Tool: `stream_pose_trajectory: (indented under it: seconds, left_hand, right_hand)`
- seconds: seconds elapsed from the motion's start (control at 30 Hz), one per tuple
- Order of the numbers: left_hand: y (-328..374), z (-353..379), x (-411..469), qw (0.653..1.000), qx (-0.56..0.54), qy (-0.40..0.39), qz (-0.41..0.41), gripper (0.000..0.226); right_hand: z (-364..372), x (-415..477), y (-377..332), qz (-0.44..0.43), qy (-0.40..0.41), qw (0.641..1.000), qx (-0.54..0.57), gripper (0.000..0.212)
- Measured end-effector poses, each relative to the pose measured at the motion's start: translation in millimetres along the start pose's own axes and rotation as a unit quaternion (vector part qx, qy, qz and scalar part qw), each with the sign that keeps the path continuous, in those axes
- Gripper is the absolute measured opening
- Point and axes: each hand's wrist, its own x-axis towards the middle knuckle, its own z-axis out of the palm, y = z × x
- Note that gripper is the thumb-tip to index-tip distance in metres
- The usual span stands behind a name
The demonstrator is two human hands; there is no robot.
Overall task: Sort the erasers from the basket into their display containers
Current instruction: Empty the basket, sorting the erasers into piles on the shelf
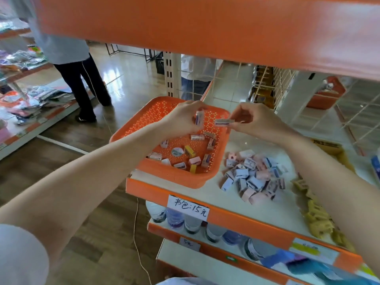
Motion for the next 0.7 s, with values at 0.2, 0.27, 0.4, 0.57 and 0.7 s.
stream_pose_trajectory:
  seconds: [0.2, 0.27, 0.4, 0.57, 0.7]
  left_hand:
    - [92.2, 38.7, 27.1, 0.995, -0.101, 0.008, 0.022, 0.056]
    - [128.1, 63.9, 34.5, 0.993, -0.101, -0.023, 0.058, 0.052]
    - [202.0, 112.3, 35.7, 0.985, -0.057, -0.067, 0.149, 0.044]
    - [274.5, 164.3, 41.0, 0.968, -0.075, -0.133, 0.199, 0.045]
    - [323.1, 199.4, 40.0, 0.957, -0.092, -0.17, 0.216, 0.054]
  right_hand:
    - [-60.6, -70.7, 38.5, 0.086, 0.063, 0.994, 0.025, 0.015]
    - [-84.3, -101.9, 58.1, 0.127, 0.084, 0.988, 0.015, 0.016]
    - [-130.6, -169.2, 99.0, 0.202, 0.118, 0.972, 0.003, 0.016]
    - [-166.8, -255.3, 135.1, 0.253, 0.168, 0.953, 0.0, 0.016]
    - [-180.2, -317.8, 157.7, 0.278, 0.207, 0.938, 0.008, 0.019]
